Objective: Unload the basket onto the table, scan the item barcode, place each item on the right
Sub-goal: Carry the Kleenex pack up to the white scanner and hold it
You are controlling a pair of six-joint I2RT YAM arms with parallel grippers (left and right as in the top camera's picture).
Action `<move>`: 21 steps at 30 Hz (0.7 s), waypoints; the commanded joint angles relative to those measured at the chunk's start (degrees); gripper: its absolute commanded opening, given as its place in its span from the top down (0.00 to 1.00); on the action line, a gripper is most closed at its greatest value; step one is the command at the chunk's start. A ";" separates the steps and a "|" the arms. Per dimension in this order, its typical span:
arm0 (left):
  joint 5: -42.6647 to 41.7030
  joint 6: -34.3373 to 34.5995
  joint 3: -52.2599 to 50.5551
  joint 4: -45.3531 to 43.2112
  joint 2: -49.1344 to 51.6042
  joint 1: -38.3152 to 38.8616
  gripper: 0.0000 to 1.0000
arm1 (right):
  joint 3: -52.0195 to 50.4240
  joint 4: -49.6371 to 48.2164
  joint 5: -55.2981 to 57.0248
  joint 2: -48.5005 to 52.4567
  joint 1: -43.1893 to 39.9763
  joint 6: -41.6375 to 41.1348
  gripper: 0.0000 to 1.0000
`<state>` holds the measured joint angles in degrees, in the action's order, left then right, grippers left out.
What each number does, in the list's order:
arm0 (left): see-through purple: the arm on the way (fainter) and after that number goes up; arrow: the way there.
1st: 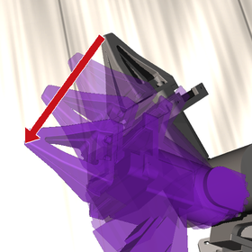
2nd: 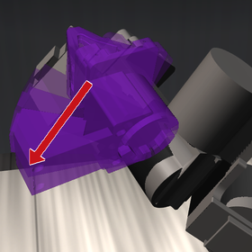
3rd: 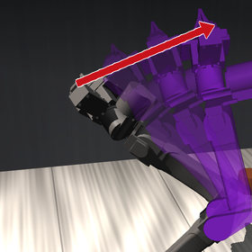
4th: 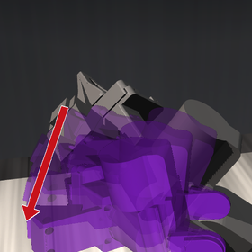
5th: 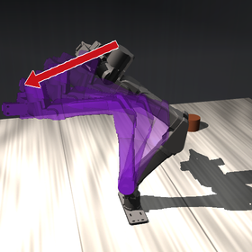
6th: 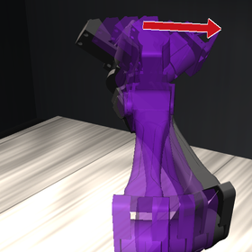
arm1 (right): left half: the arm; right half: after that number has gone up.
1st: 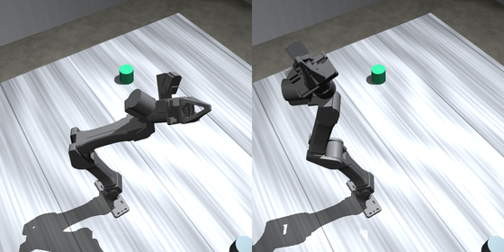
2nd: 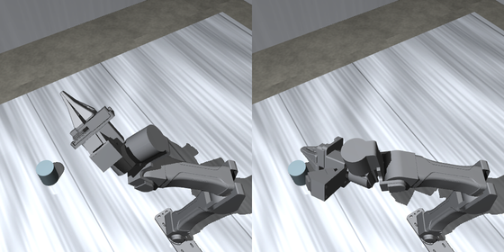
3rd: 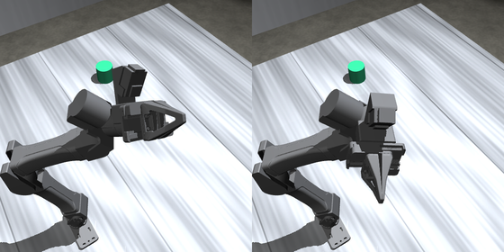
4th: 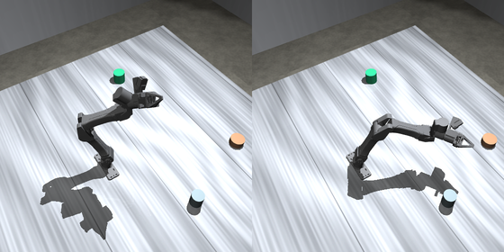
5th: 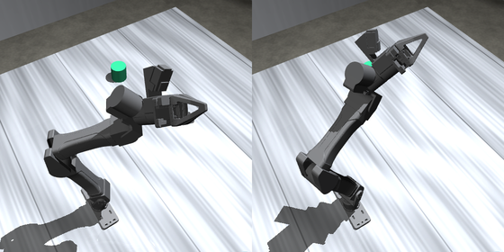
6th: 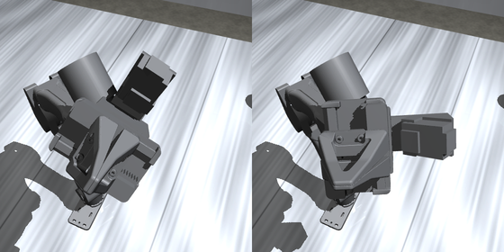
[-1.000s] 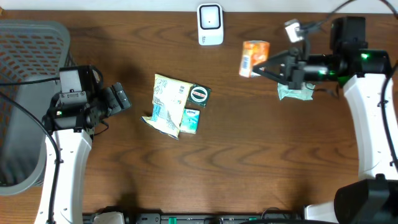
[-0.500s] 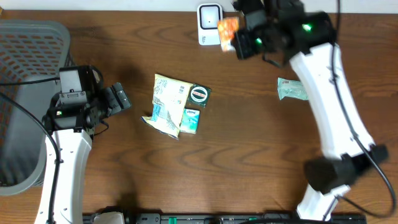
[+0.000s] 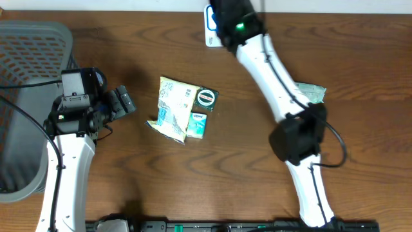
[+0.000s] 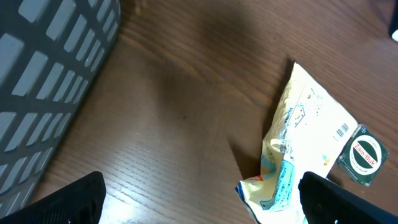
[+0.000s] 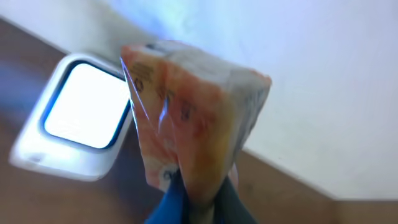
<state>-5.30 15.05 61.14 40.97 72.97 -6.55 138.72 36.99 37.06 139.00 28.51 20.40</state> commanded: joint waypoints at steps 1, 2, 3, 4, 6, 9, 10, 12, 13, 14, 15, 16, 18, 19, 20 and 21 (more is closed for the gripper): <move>-0.09 0.09 0.04 0.13 0.13 -0.20 0.03 | 1.25 -4.68 8.50 4.22 0.52 12.35 0.99; -0.09 0.09 0.04 0.13 0.13 -0.20 0.02 | 1.25 -6.49 8.50 5.57 0.52 13.70 0.99; -0.09 0.09 0.04 0.13 0.13 -0.20 0.02 | 1.25 -7.76 8.50 6.54 0.52 14.51 0.99; -0.09 0.09 0.04 0.13 0.13 -0.20 0.02 | 1.25 -9.03 8.50 7.50 0.52 15.54 0.99; -0.09 0.09 0.04 0.13 0.13 -0.20 0.03 | 1.25 -10.99 8.50 9.27 0.52 17.97 0.99; -0.09 0.09 0.04 0.13 0.13 -0.20 0.02 | 1.25 -12.13 8.48 10.99 0.52 18.49 0.99; -0.09 0.09 0.04 0.13 0.13 -0.20 0.03 | 1.25 -12.20 8.46 11.13 0.52 18.45 0.99; -0.09 0.09 0.04 0.13 0.13 -0.20 0.02 | 1.16 -12.33 8.02 11.65 0.52 18.45 0.99; -0.09 0.09 0.04 0.13 0.13 -0.20 0.02 | 1.16 -12.39 8.02 11.67 0.52 18.47 0.99; -0.09 0.09 0.04 0.13 0.13 -0.20 0.02 | 1.16 -12.39 7.80 11.80 0.52 18.47 0.99; -0.09 0.09 0.04 0.13 0.13 -0.20 0.02 | 1.16 -12.37 7.61 11.89 0.52 18.45 0.99; -0.09 0.09 0.04 0.13 0.13 -0.20 0.02 | 1.16 -12.37 7.58 11.89 0.52 18.43 0.99; -0.09 0.09 0.04 0.13 0.13 -0.20 0.02 | 1.16 -12.37 7.58 11.89 0.52 18.43 0.99; -0.09 0.09 0.04 0.13 0.13 -0.20 0.02 | 1.16 -12.39 7.58 11.89 0.52 18.43 0.99; -0.09 0.09 0.04 0.13 0.13 -0.20 0.03 | 1.16 -12.39 7.56 11.89 0.52 18.43 0.99; -0.09 0.09 0.04 0.13 0.13 -0.20 0.02 | 1.16 -12.37 7.52 11.89 0.52 18.43 0.99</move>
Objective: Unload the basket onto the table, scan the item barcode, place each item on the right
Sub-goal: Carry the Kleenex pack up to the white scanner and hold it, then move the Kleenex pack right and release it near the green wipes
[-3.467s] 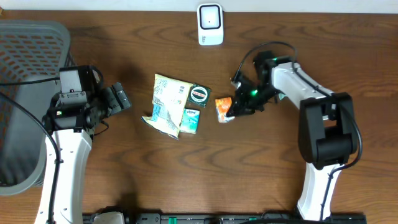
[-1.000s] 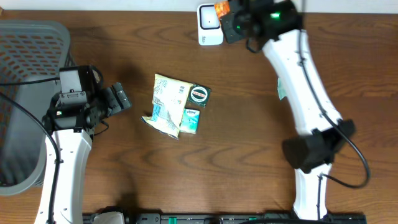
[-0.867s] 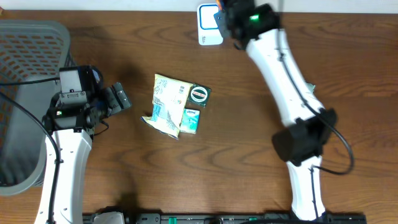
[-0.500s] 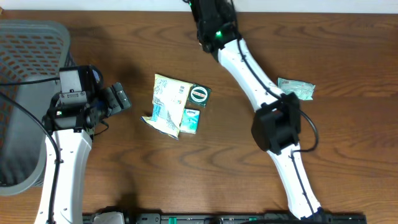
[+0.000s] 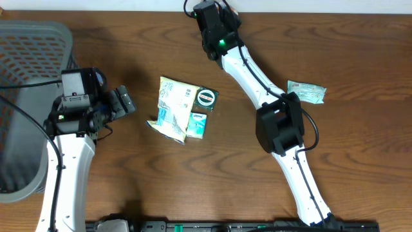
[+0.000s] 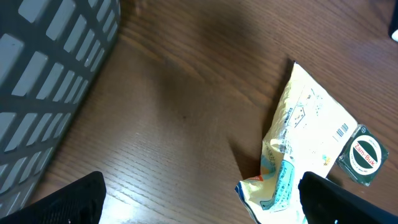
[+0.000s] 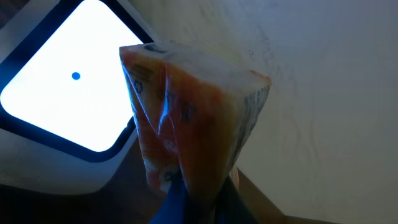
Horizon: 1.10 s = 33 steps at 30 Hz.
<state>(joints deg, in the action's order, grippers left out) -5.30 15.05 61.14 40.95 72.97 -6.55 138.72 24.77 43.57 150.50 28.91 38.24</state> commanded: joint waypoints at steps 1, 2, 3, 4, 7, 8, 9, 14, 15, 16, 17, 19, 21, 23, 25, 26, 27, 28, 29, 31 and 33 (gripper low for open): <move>-0.09 0.09 0.04 0.15 0.13 -0.20 0.02 | 1.16 -0.07 0.79 0.39 0.13 0.55 0.99; -0.09 0.09 0.04 0.15 0.13 -0.20 0.02 | 1.14 0.13 0.50 0.39 0.13 0.26 0.99; -0.09 0.09 0.04 0.15 0.13 -0.20 0.02 | 1.14 0.28 0.13 0.39 0.15 -0.07 0.99; -0.09 0.09 0.04 0.15 0.13 -0.20 0.02 | 1.14 0.55 -0.52 0.39 0.17 -0.09 0.99; -0.09 0.09 0.04 0.15 0.13 -0.20 0.02 | 1.14 0.74 -1.09 0.39 0.24 -0.11 0.99; -0.09 0.09 0.04 0.15 0.13 -0.20 0.02 | 1.14 0.72 -1.11 0.39 0.24 -0.39 0.99; -0.09 0.09 0.04 0.15 0.13 -0.20 0.02 | 1.14 0.72 -1.20 0.39 0.22 -0.79 0.99; -0.09 0.09 0.04 0.15 0.13 -0.20 0.02 | 1.14 1.46 -2.10 0.39 0.11 -1.36 0.99; -0.09 0.09 0.04 0.15 0.13 -0.20 0.02 | 1.14 2.27 -2.73 0.35 0.11 -1.73 0.99; -0.09 0.09 0.04 0.15 0.13 -0.20 0.03 | 1.14 3.32 -3.41 0.13 0.11 -2.47 0.99; -0.09 0.09 0.04 0.15 0.13 -0.20 0.03 | 1.16 4.57 -4.59 -0.22 0.11 -4.02 0.99; -0.09 0.09 0.04 0.15 0.13 -0.20 0.02 | 1.16 8.28 -8.98 -2.05 -0.04 -10.40 0.99; -0.09 0.09 0.04 0.15 0.13 -0.20 0.02 | 1.16 11.93 -14.84 -4.66 -0.55 -14.82 0.99; -0.09 0.09 0.04 0.15 0.13 -0.20 0.02 | 1.16 15.45 -21.20 -8.13 -1.42 -18.27 0.99; -0.09 0.09 0.04 0.15 0.13 -0.20 0.02 | 1.16 18.75 -27.74 -12.00 -2.64 -21.86 0.99; -0.09 0.09 0.04 0.15 0.13 -0.20 0.02 | 1.16 20.61 -31.78 -14.32 -3.52 -23.93 0.99; -0.09 0.09 0.04 0.15 0.13 -0.20 0.02 | 1.16 22.01 -34.99 -16.04 -4.24 -25.44 0.99; -0.09 0.09 0.04 0.15 0.13 -0.20 0.02 | 1.16 23.61 -38.27 -17.97 -5.05 -26.99 0.99; -0.09 0.09 0.04 0.15 0.13 -0.20 0.02 | 1.16 25.33 -41.48 -19.71 -5.81 -28.98 0.99; -0.09 0.09 0.04 0.15 0.13 -0.20 0.03 | 1.16 29.49 -46.71 -23.04 -7.26 -34.53 0.99; -0.09 0.09 0.04 0.15 0.13 -0.20 0.02 | 1.16 35.63 -50.73 -26.03 -9.27 -42.21 0.99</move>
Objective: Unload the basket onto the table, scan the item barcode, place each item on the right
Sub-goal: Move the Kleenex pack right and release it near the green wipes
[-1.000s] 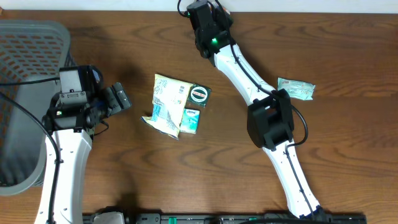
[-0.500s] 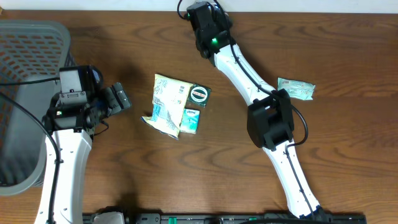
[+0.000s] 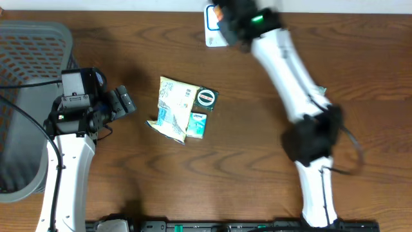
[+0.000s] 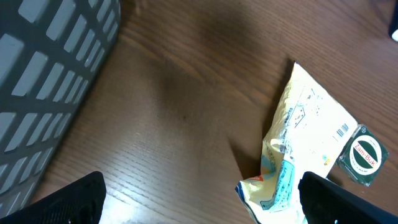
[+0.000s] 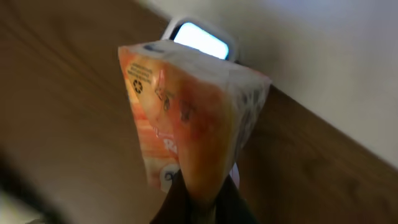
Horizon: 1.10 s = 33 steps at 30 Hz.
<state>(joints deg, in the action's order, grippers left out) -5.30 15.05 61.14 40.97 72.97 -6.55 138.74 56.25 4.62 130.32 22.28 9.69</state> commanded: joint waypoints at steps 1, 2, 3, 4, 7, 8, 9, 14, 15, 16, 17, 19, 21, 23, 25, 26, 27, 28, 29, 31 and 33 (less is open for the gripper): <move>-0.09 0.09 0.04 0.13 0.13 -0.20 0.02 | 1.14 6.49 -12.61 -6.64 -3.41 -16.09 0.99; -0.09 0.09 0.04 0.13 0.13 -0.20 0.02 | 1.14 10.21 -13.40 -7.63 -4.57 -18.97 0.99; -0.09 0.09 0.04 0.13 0.13 -0.20 0.02 | 1.14 14.29 -13.62 -8.33 -5.79 -20.81 0.99; -0.09 0.09 0.04 0.13 0.13 -0.20 0.02 | 1.14 16.65 -13.60 -8.61 -6.56 -21.09 0.99; -0.09 0.09 0.04 0.13 0.13 -0.20 0.02 | 0.90 26.77 -11.52 -7.96 -10.49 -22.05 0.99; -0.09 0.09 0.04 0.13 0.13 -0.20 0.02 | 0.46 29.51 -9.86 -7.26 -12.15 -23.56 0.99; -0.09 0.09 0.04 0.13 0.13 -0.20 0.02 | -0.22 30.60 -9.01 -6.64 -13.29 -24.30 0.99; -0.09 0.09 0.04 0.13 0.13 -0.20 0.03 | -7.56 30.45 -8.70 -4.46 -18.82 -25.81 0.99; -0.09 0.09 0.04 0.13 0.13 -0.20 0.02 | -9.27 29.59 -8.85 -4.28 -19.82 -26.25 0.99; -0.09 0.09 0.04 0.13 0.13 -0.20 0.02 | -11.45 28.35 -8.87 -4.28 -21.05 -26.73 0.99; -0.09 0.09 0.04 0.13 0.13 -0.20 0.02 | -13.40 27.19 -8.90 -4.28 -22.12 -26.93 0.99; -0.09 0.09 0.04 0.13 0.13 -0.20 0.02 | -16.98 25.14 -8.87 -4.28 -24.30 -27.78 0.99; -0.09 0.09 0.04 0.13 0.13 -0.20 0.02 | -20.20 23.12 -8.87 -4.28 -26.05 -27.96 0.99; -0.09 0.09 0.04 0.13 0.13 -0.20 0.02 | -23.47 20.94 -8.87 -4.28 -27.85 -28.06 0.99; -0.09 0.09 0.04 0.13 0.13 -0.20 0.02 | -26.51 18.82 -8.87 -4.28 -29.18 -28.17 0.99; -0.09 0.09 0.04 0.13 0.13 -0.20 0.02 | -27.93 17.86 -8.90 -4.28 -29.75 -28.39 0.98; -0.09 0.09 0.04 0.13 0.13 -0.20 0.02 | -28.81 17.38 -8.90 -4.28 -30.16 -28.57 0.94; -0.09 0.09 0.04 0.13 0.13 -0.20 0.02 | -29.40 17.20 -8.87 -4.28 -30.60 -28.55 0.85; -0.09 0.09 0.04 0.13 0.13 -0.20 0.02 | -29.62 17.27 -8.87 -4.28 -30.93 -28.50 0.78; -0.09 0.09 0.04 0.13 0.13 -0.20 0.02 | -29.42 18.27 -8.85 -4.42 -31.65 -28.46 0.58; -0.09 0.09 0.04 0.13 0.13 -0.20 0.02 | -27.89 20.06 -8.87 -4.48 -31.95 -27.96 0.55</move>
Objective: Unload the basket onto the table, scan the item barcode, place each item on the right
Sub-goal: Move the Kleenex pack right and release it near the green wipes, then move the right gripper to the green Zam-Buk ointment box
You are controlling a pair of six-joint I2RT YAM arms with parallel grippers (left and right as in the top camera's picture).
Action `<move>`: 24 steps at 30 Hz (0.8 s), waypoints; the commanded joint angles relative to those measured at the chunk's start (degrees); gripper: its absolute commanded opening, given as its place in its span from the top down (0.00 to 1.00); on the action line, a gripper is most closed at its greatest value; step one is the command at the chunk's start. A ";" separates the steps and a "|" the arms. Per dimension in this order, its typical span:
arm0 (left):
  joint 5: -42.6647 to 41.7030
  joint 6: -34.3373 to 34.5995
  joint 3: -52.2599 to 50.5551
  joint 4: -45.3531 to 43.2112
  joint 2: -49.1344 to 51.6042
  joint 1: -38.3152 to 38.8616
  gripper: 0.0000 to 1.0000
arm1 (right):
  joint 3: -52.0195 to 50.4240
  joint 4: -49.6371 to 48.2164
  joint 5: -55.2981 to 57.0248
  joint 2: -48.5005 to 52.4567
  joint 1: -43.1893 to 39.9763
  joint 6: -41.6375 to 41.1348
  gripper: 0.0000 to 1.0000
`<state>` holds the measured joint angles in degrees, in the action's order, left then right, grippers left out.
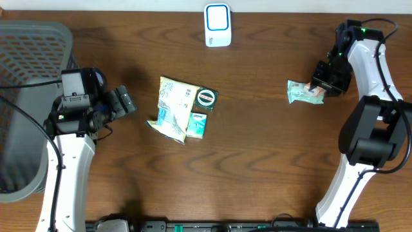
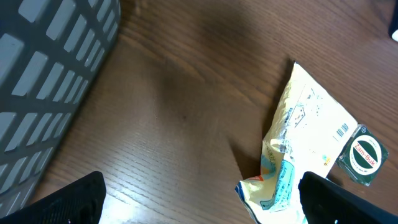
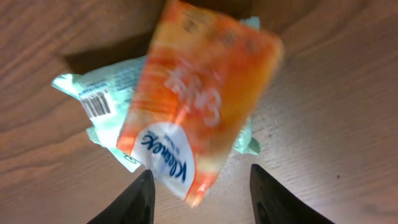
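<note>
The orange Kleenex tissue pack (image 3: 199, 106) lies blurred over a pale green packet (image 3: 93, 93) on the wooden table, just beyond my right gripper (image 3: 202, 199), which is open with its fingers apart of the pack. Overhead, the right gripper (image 1: 325, 76) hangs at the far right over the green packet (image 1: 299, 91). The white scanner (image 1: 217, 24) stands at the table's back edge, its screen lit. My left gripper (image 1: 122, 102) is open at the left, nothing between its fingers (image 2: 74, 199).
A yellow snack bag (image 1: 172, 106), a round tin (image 1: 206, 97) and a small teal pack (image 1: 198, 124) lie in a pile mid-table. A grey mesh basket (image 1: 29, 58) fills the far left. The yellow bag (image 2: 311, 124) shows ahead of the left gripper.
My right gripper was shut on the orange pack near the scanner. Now it is at the table's right side, open, with the pack loose over the green packet. The left arm has not moved.
My right gripper held the orange pack beside the scanner's lit screen, then close in front of the screen, then farther back from it. Now the pack is released onto the green packet at the right. The left arm stayed still, open, throughout.
</note>
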<state>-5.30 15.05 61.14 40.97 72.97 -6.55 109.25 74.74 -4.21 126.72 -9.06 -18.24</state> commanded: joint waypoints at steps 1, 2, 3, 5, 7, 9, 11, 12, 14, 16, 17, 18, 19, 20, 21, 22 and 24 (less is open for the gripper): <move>-0.09 0.09 0.04 0.13 0.13 -0.20 0.02 | 2.51 2.32 -0.04 -1.01 -0.50 0.83 0.55; -0.09 0.09 0.04 0.13 0.13 -0.20 0.02 | 3.37 2.99 -0.07 -1.14 -0.24 1.46 0.55; -0.09 0.09 0.04 0.13 0.13 -0.20 0.03 | 4.44 3.82 -0.31 -1.36 0.22 2.01 0.55; -0.09 0.09 0.04 0.13 0.13 -0.20 0.02 | 6.51 5.11 -1.40 -1.73 1.46 3.21 0.55; -0.09 0.09 0.04 0.13 0.13 -0.20 0.02 | 8.94 6.32 -1.97 -1.97 3.32 4.28 0.53; -0.09 0.09 0.04 0.13 0.13 -0.20 0.02 | 10.78 6.71 -1.97 -2.01 5.62 4.61 0.53; -0.09 0.09 0.04 0.13 0.13 -0.20 0.03 | 11.78 5.79 -1.99 -2.01 8.28 4.59 0.53; -0.09 0.09 0.04 0.13 0.13 -0.20 0.02 | 11.80 4.74 -2.27 -2.01 9.70 4.59 0.53; -0.09 0.09 0.04 0.13 0.13 -0.20 0.02 | 11.80 2.58 -4.39 -1.99 12.39 4.59 0.53; -0.09 0.09 0.04 0.13 0.13 -0.20 0.02 | 11.65 0.00 -6.38 -1.88 15.15 4.57 0.53; -0.09 0.09 0.04 0.13 0.13 -0.20 0.02 | 11.47 -1.66 -7.21 -1.88 16.68 4.52 0.53; -0.09 0.09 0.04 0.13 0.13 -0.20 0.03 | 11.32 -2.93 -7.76 -1.88 17.90 4.39 0.52; -0.09 0.09 0.04 0.13 0.13 -0.20 0.02 | 11.26 -4.57 -8.00 -1.88 19.74 3.39 0.50; -0.09 0.09 0.04 0.13 0.13 -0.20 0.03 | 10.95 -6.16 -8.00 -1.88 21.40 2.34 0.48; -0.09 0.09 0.04 0.13 0.13 -0.20 0.02 | 10.56 -7.48 -8.00 -1.88 22.62 1.64 0.48; -0.09 0.09 0.04 0.13 0.13 -0.20 0.02 | 9.99 -9.18 -8.00 -1.88 24.22 0.74 0.48; -0.09 0.09 0.04 0.13 0.13 -0.20 0.02 | 8.70 -12.39 -8.00 -1.75 27.41 -1.03 0.48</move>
<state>-5.30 15.05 61.14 40.95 72.97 -6.55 119.66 64.97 -10.72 126.37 14.11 -15.86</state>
